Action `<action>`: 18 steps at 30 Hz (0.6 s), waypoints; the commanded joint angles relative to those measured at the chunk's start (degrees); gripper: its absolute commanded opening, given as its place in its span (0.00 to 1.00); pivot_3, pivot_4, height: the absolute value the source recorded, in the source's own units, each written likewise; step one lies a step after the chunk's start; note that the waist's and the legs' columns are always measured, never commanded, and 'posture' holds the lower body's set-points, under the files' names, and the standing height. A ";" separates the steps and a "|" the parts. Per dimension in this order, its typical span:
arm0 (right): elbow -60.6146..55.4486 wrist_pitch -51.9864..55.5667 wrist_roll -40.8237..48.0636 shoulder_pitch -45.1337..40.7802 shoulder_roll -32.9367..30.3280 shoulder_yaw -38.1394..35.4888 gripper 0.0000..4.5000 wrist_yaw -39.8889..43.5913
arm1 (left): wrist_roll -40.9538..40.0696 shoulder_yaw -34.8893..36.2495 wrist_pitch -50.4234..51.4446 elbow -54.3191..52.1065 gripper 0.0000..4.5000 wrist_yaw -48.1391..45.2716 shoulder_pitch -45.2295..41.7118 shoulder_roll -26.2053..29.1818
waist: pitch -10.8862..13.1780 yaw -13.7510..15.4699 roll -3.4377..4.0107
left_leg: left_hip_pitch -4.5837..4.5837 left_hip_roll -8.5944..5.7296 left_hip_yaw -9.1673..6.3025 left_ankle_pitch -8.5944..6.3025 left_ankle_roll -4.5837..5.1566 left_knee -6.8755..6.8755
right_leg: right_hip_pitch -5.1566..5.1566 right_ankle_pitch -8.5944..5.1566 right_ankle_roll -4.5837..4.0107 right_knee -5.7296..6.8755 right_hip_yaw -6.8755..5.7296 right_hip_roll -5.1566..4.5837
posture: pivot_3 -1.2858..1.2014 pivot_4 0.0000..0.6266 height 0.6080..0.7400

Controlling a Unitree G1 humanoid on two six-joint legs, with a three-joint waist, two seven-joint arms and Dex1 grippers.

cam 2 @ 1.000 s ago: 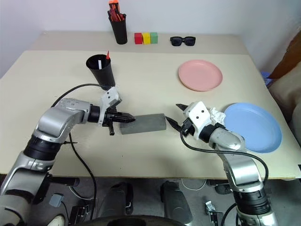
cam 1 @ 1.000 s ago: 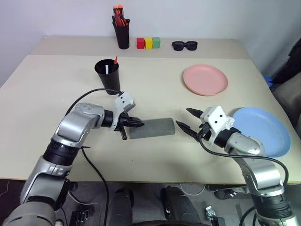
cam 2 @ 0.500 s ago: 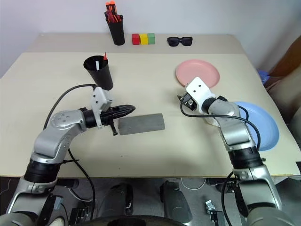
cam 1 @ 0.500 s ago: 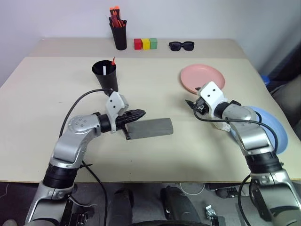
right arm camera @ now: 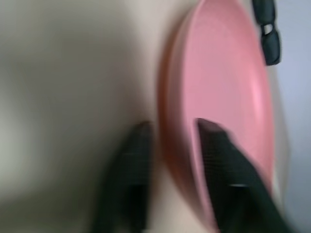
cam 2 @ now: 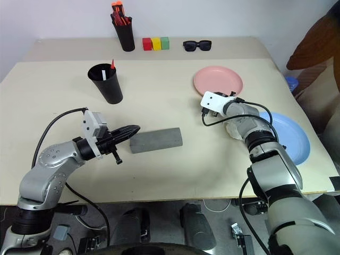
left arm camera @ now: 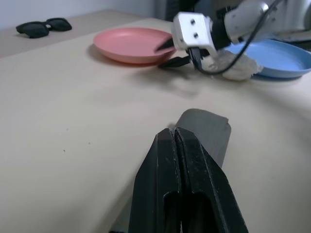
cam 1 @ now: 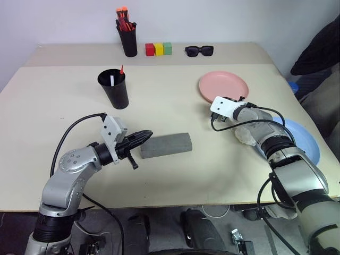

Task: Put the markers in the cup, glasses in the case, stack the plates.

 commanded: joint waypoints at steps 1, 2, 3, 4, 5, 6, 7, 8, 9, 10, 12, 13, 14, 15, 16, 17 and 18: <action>0.46 -2.52 -0.66 -1.88 -0.14 -0.45 0.01 -0.60 | -1.28 1.18 -1.15 -2.58 0.00 1.04 0.28 0.23 | 0.00 -0.13 0.00 | 0.00 0.01 -0.01 0.00 0.00 0.00 | 0.00 0.00 0.00 0.01 0.00 0.00 | 0.52 0.24 0.94; 0.20 -2.98 -0.66 -1.68 -0.22 -0.59 0.01 -0.54 | -1.36 1.08 -1.25 -2.62 0.00 1.26 0.34 0.26 | 0.00 -0.15 0.00 | 0.01 0.01 -0.01 0.00 0.00 0.00 | 0.00 0.00 0.00 0.02 0.00 0.01 | 0.52 0.24 0.94; -0.12 -3.50 -0.70 -1.44 -0.38 -0.73 0.01 -0.64 | -1.30 0.94 -1.51 -2.64 0.00 1.48 0.38 0.21 | 0.00 -0.17 0.00 | 0.03 0.01 -0.01 0.00 0.00 0.00 | 0.00 0.00 0.00 0.02 0.00 0.01 | 0.52 0.24 0.94; -0.68 -4.05 -1.15 -1.27 -0.77 -0.64 0.01 -1.28 | -1.25 0.75 -1.74 -2.49 0.00 1.60 0.21 0.14 | 0.00 -0.20 0.00 | 0.03 0.01 0.00 0.00 0.00 0.00 | 0.00 0.00 0.00 0.03 0.00 0.01 | 0.52 0.24 0.94; -1.31 -4.53 -1.79 -1.20 -1.27 -0.47 0.01 -2.27 | -1.20 0.53 -1.92 -2.25 0.00 1.65 -0.07 0.10 | 0.00 -0.21 0.02 | 0.04 0.01 0.00 0.00 0.00 0.00 | 0.00 0.00 0.00 0.03 0.00 0.01 | 0.52 0.24 0.94; -1.98 -4.99 -2.43 -1.14 -1.87 -0.34 0.01 -3.18 | -1.08 0.21 -2.15 -1.97 0.00 1.63 -0.34 0.03 | 0.01 -0.20 0.02 | 0.04 0.01 0.00 0.00 0.00 0.00 | 0.00 0.00 0.00 0.03 0.00 0.01 | 0.52 0.24 0.94; -2.79 -5.47 -2.90 -1.12 -2.56 -0.32 0.01 -3.56 | -0.97 -0.16 -2.33 -1.61 0.00 1.54 -0.75 0.01 | 0.01 -0.18 0.02 | 0.04 0.01 0.00 0.00 0.00 0.00 | 0.00 0.00 0.00 0.03 0.00 0.01 | 0.52 0.24 0.94; -4.23 -6.10 -3.00 -0.84 -3.54 -0.61 0.01 -3.37 | -0.79 -0.66 -2.57 -1.33 0.00 1.42 -1.15 -0.01 | 0.01 -0.16 0.02 | 0.04 0.01 0.00 0.00 0.00 0.00 | 0.00 0.00 0.00 0.03 0.00 0.01 | 0.52 0.24 0.94; -7.06 -6.56 -2.44 0.02 -5.08 -1.51 0.01 -2.32 | -0.65 -1.30 -2.68 -1.19 0.00 1.25 -1.67 -0.05 | 0.01 -0.02 0.03 | 0.04 0.01 0.01 0.00 0.00 0.00 | 0.00 0.00 0.00 0.03 0.01 0.01 | 0.52 0.24 0.94; -11.11 -6.81 -1.39 1.44 -7.14 -2.83 0.01 -0.60 | -0.53 -2.03 -2.83 -0.94 0.00 0.96 -2.39 -0.09 | 0.02 0.17 0.05 | 0.03 0.00 0.00 0.00 0.00 0.00 | 0.00 0.00 0.00 0.03 0.01 0.00 | 0.52 0.24 0.94; -21.62 -5.95 2.07 6.50 -12.46 -6.26 0.01 4.78 | -0.13 -3.71 -3.17 0.13 0.00 0.12 -4.21 -0.16 | 0.03 0.90 0.05 | 0.02 -0.02 0.00 0.00 0.00 0.00 | 0.01 0.00 0.01 0.00 0.01 -0.02 | 0.52 0.24 0.94; -26.83 -4.59 3.76 9.54 -14.81 -8.12 0.01 7.03 | -0.01 -4.33 -3.45 0.66 0.00 -0.30 -4.85 -0.14 | 0.03 1.04 0.05 | 0.00 -0.03 -0.02 0.00 0.00 0.00 | 0.02 -0.01 0.01 -0.01 0.00 -0.02 | 0.52 0.24 0.94; -32.18 -3.08 5.74 13.10 -17.31 -10.19 0.01 9.42 | 0.15 -5.02 -3.80 1.46 0.00 -0.77 -5.58 -0.16 | 0.03 1.39 0.05 | 0.01 -0.03 -0.01 -0.01 0.01 0.00 | 0.03 -0.01 0.02 -0.02 0.01 -0.02 | 0.52 0.24 0.94; -36.20 -1.53 6.99 15.70 -18.82 -11.70 0.01 11.00 | 0.18 -5.40 -4.06 1.93 0.00 -1.08 -5.96 -0.12 | 0.02 1.65 0.06 | 0.01 -0.02 -0.01 -0.01 0.01 0.00 | 0.03 -0.01 0.02 -0.03 0.01 -0.01 | 0.52 0.24 0.94; -41.38 1.13 8.90 19.36 -20.72 -13.89 0.01 13.36 | 0.17 -5.83 -4.46 2.60 0.00 -1.61 -6.44 -0.13 | 0.02 1.55 0.06 | 0.01 -0.02 -0.06 -0.01 0.01 -0.02 | 0.07 -0.02 0.03 -0.04 -0.04 -0.01 | 0.52 0.24 0.94; -48.37 4.37 12.27 25.58 -23.65 -17.92 0.01 16.67 | 0.39 -6.80 -5.10 4.18 0.00 -2.61 -7.60 -0.44 | 0.02 1.55 0.07 | 0.05 -0.01 -0.03 -0.01 0.01 -0.01 | 0.08 -0.02 0.03 -0.04 -0.02 0.00 | 0.52 0.24 0.94; -55.31 7.26 14.89 32.71 -26.69 -22.61 0.01 20.03 | 0.56 -7.88 -5.76 6.07 0.00 -3.81 -9.00 -0.85 | 0.01 2.18 0.09 | 0.05 -0.01 -0.03 -0.01 0.01 -0.02 | 0.08 -0.02 0.02 -0.03 -0.01 0.00 | 0.52 0.24 0.94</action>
